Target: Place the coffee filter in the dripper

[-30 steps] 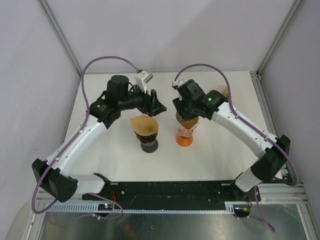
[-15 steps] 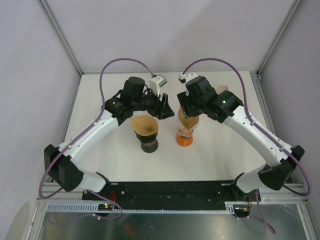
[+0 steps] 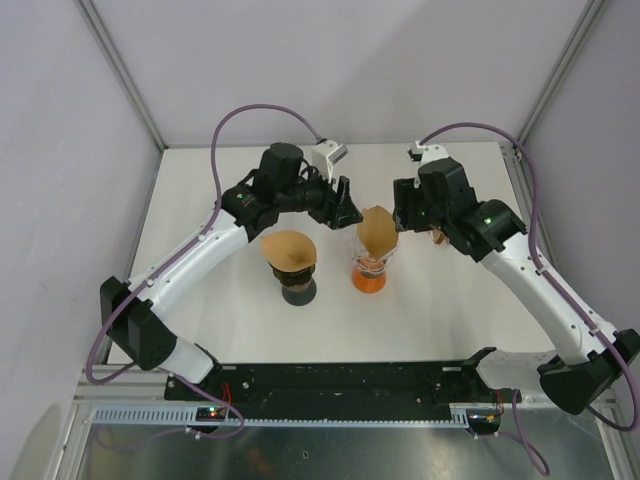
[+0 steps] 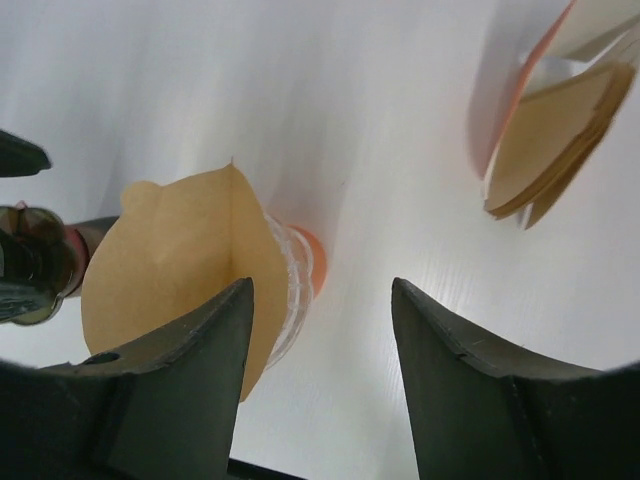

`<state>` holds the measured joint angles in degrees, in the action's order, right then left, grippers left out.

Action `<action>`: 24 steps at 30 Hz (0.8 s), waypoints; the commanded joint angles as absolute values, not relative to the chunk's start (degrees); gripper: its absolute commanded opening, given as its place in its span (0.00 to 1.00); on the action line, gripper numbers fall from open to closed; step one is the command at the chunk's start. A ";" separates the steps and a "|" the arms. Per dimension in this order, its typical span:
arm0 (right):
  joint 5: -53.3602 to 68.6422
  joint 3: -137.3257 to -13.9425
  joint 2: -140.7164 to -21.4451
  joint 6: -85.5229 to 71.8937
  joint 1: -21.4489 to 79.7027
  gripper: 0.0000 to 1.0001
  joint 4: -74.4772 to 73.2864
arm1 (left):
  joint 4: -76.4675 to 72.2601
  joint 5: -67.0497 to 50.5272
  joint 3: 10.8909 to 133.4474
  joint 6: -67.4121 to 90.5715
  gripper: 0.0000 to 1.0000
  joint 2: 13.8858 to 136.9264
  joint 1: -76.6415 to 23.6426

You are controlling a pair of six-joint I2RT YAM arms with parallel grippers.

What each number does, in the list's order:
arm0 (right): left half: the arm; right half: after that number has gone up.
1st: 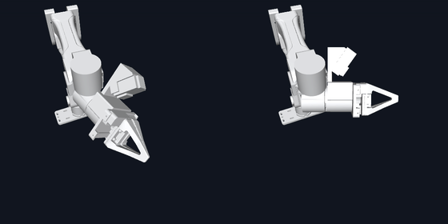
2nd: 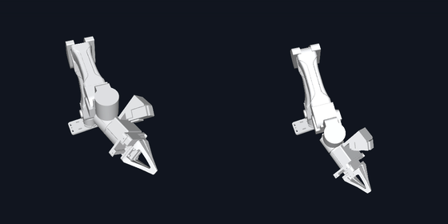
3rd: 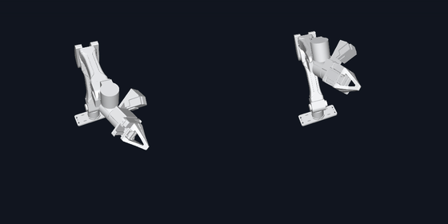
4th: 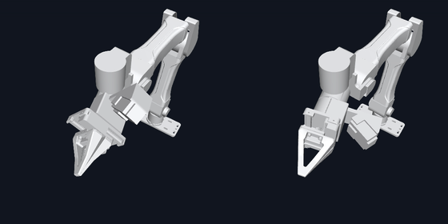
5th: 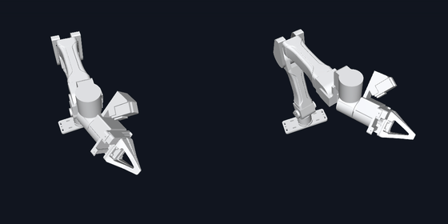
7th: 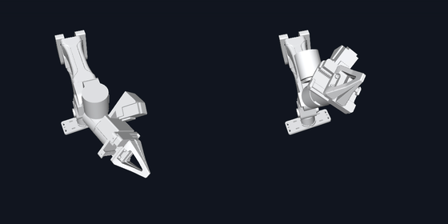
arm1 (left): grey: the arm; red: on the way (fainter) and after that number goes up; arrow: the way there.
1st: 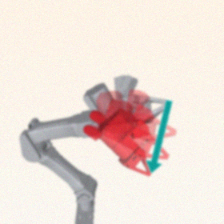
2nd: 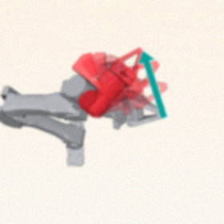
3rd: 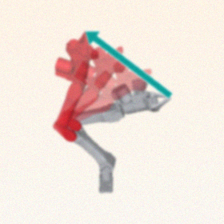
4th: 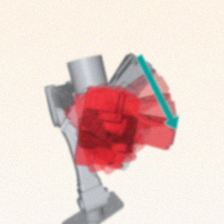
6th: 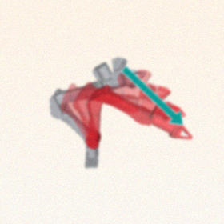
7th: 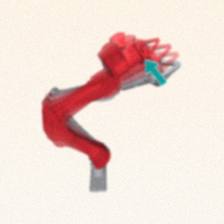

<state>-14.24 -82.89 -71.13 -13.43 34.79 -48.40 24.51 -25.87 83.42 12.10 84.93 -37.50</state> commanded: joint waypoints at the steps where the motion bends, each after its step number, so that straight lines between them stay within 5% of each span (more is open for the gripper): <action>1: -7.89 -80.15 -70.66 -14.21 34.09 0.61 -42.46 | 23.63 -25.83 85.12 13.52 0.66 87.07 -38.52; 24: -7.19 -72.93 -75.18 -12.65 33.61 0.59 -38.78 | 23.65 -22.95 78.32 9.73 0.62 88.15 -38.72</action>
